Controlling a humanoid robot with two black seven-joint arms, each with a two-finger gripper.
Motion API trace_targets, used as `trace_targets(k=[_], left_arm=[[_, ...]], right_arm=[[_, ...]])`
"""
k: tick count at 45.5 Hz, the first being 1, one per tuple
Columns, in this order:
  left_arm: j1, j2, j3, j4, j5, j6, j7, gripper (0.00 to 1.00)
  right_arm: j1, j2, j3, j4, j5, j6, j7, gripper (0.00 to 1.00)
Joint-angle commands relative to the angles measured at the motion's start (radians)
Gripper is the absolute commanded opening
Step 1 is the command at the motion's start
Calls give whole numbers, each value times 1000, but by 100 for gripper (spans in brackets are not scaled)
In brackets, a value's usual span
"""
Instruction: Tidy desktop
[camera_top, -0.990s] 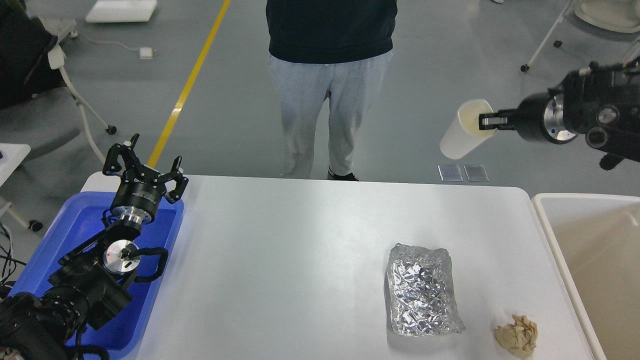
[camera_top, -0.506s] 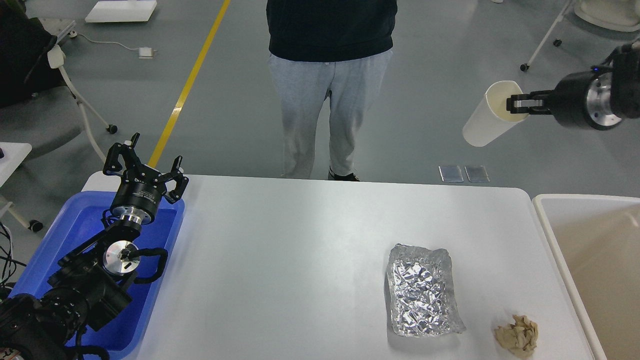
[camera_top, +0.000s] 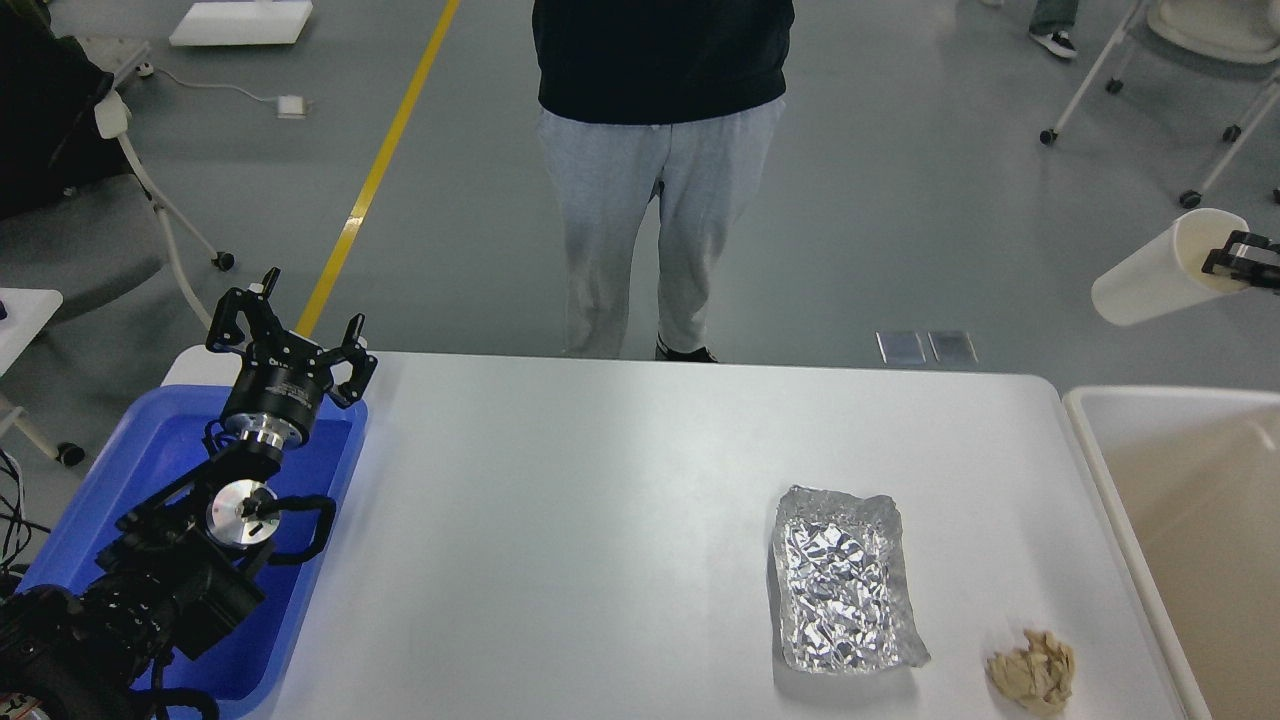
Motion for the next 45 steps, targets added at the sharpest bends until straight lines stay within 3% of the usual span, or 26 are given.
trace_targets(k=[1,17,23,31,45], left_arm=[[0,0,0,0,0,0,-1,100],[0,0,0,0,-1,2,-1,100],[0,0,0,0,0,2,-1,100],[0,0,0,0,0,2,-1,100],[0,0,0,0,0,0,-1,100]], right_arm=[[-251,-87,122,-61,92,-100,53,0],[-490,43,125,-239,416,-312,151,0],[-558,120,127,-315,531,-360,154,0],[-670,258,138,-522,625,-366,162,0],[-823,401,188,-708,634,-349,250,0]])
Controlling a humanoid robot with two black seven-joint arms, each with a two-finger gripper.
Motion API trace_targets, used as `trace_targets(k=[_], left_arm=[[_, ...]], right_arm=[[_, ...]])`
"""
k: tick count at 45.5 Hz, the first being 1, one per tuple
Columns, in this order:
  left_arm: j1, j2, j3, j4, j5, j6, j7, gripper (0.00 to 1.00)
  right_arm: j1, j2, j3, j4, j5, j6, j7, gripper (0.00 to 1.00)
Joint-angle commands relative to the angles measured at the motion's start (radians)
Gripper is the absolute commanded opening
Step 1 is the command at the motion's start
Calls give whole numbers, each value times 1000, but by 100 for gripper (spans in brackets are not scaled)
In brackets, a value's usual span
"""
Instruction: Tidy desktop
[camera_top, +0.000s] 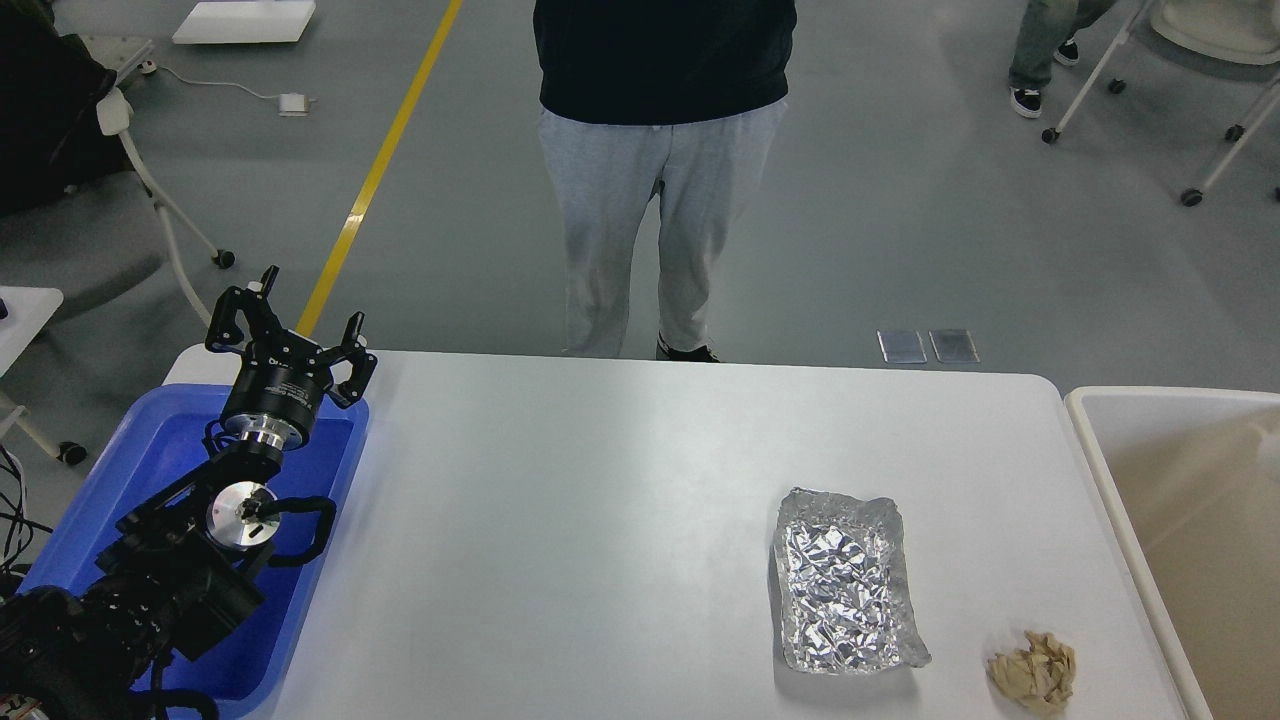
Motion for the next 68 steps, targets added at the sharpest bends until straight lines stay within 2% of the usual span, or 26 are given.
trace_targets(k=[1,11,15,25,32,45,46,47,50,51,53,68], left_arm=[[0,0,0,0,0,-1,0,100],[0,0,0,0,0,-1,0,100],[0,0,0,0,0,1,0,100],[0,0,-1,0,-1,1,0,100],[0,0,-2,0,-1,1,0,100],[0,0,-2,0,-1,1,0,100],[0,0,-2,0,-1,1,0,100],[0,0,-2,0,0,1,0,100],[0,0,-2,0,-1,1,0,100],[0,0,-2,0,-1,1,0,100],[0,0,-2,0,-1,1,0,100],[0,0,-2,0,-1,1,0,100]], right_arm=[[-114,139,25,-174,39,-6,57,0],[-155,332,21,-495,39,-3,58,0],[-157,374,24,-571,39,23,57,0],[-203,375,22,-590,39,26,58,0],[-209,371,24,-598,41,26,89,0],[-207,383,71,-627,41,22,87,0],[-206,383,76,-627,41,20,87,6],[-204,386,80,-628,41,19,87,18],[-197,398,94,-633,41,8,87,69],[-197,401,97,-637,41,3,87,82],[-197,410,99,-644,41,-7,87,98],[-143,420,96,-651,41,-13,87,100]])
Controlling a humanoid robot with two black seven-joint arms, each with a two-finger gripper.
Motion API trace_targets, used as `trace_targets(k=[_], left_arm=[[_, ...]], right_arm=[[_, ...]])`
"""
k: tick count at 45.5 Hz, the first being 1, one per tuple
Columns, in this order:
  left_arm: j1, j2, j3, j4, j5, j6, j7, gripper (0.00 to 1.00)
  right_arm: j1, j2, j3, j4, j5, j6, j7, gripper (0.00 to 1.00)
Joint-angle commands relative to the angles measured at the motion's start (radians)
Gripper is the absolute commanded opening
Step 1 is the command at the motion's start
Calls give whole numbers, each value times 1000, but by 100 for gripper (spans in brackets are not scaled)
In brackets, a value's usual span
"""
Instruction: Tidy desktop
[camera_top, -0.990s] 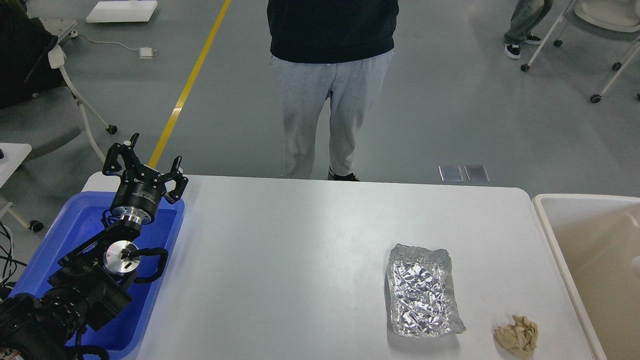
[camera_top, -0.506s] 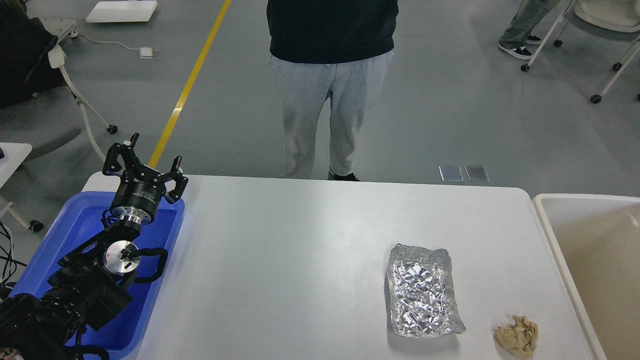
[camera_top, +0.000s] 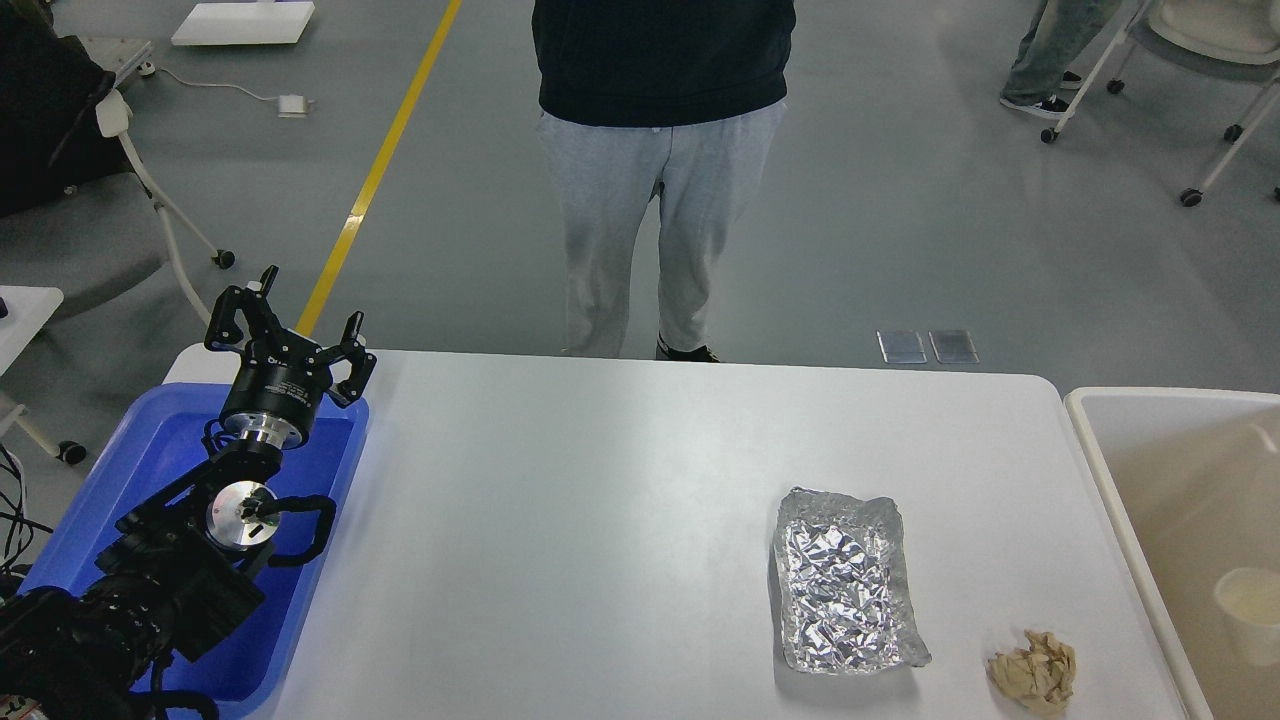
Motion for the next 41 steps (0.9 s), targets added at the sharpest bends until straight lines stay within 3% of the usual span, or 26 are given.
trace_targets(k=[1,24,28,32,41], left_arm=[[0,0,0,0,1,0,0,100],[0,0,0,0,1,0,0,100],[0,0,0,0,1,0,0,100],[0,0,0,0,-1,0,0,100],[2,0,0,0,1,0,0,100]], right_arm=[[30,11,7,-8,0,-11,0,100],[86,20,7,-9,0,9,0,100],[116,17,42,12,14,56,0,100],[121,-9,163,125,95,148,0,100],[75,-245,409,656,120,130,2,100]])
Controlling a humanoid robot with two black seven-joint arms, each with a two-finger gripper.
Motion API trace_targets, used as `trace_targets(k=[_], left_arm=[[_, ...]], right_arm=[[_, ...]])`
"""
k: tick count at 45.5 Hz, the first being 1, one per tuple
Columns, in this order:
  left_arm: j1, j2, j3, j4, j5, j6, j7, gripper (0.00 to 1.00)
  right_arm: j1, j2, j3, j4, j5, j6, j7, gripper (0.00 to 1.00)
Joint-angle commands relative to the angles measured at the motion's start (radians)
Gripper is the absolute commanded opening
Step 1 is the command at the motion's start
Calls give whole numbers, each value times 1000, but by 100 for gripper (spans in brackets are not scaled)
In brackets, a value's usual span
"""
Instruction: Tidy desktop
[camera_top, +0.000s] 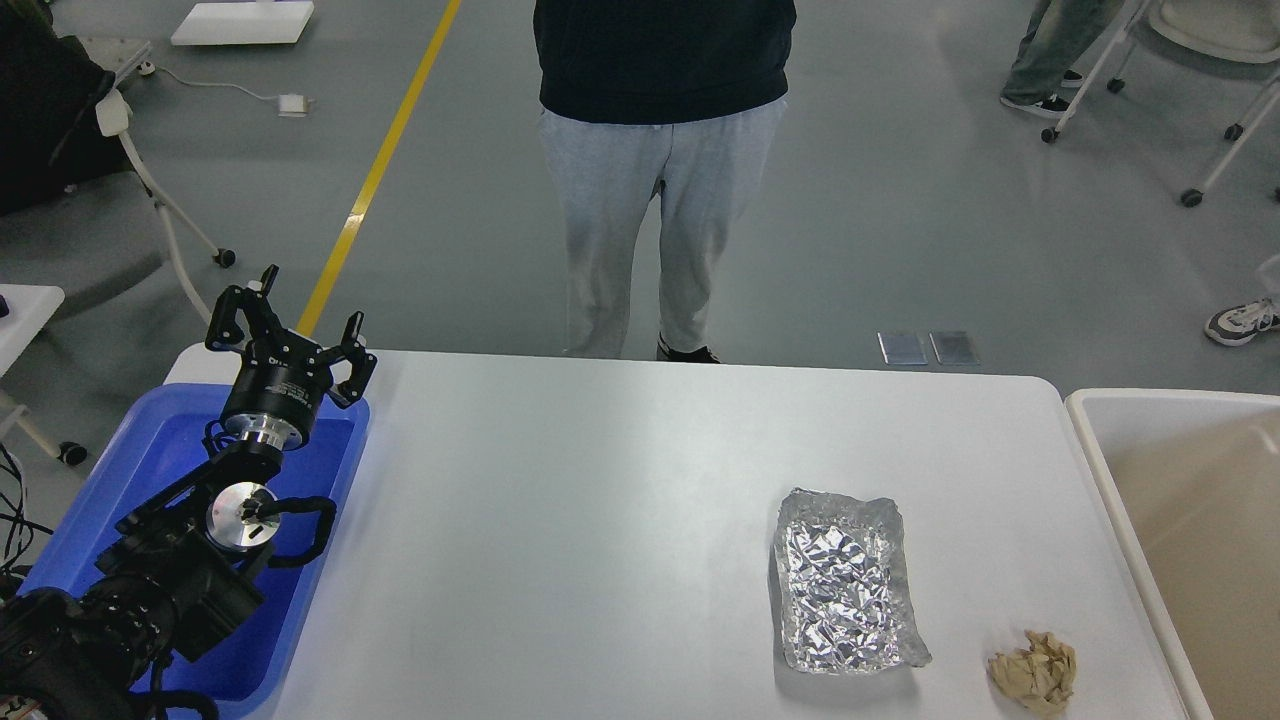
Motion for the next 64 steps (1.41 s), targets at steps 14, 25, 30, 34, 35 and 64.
trace_targets(k=[14,25,30,34,35,64], left_arm=[[0,0,0,0,0,0,0,100],[2,0,0,0,0,0,0,100],[2,0,0,0,0,0,0,100],[0,0,0,0,0,0,0,100],[0,0,0,0,0,0,0,100],[2,0,0,0,0,0,0,100]], right_arm=[[-128,-95,679,661,39,26,79,100],[-142,61,781,683,2,26,104,100],[-139,75,762,689,-8,44,165,100],[-138,99,747,684,-10,46,188,100],[-142,113,744,687,-10,46,193,100],[-184,155,764,678,7,201,213,100]])
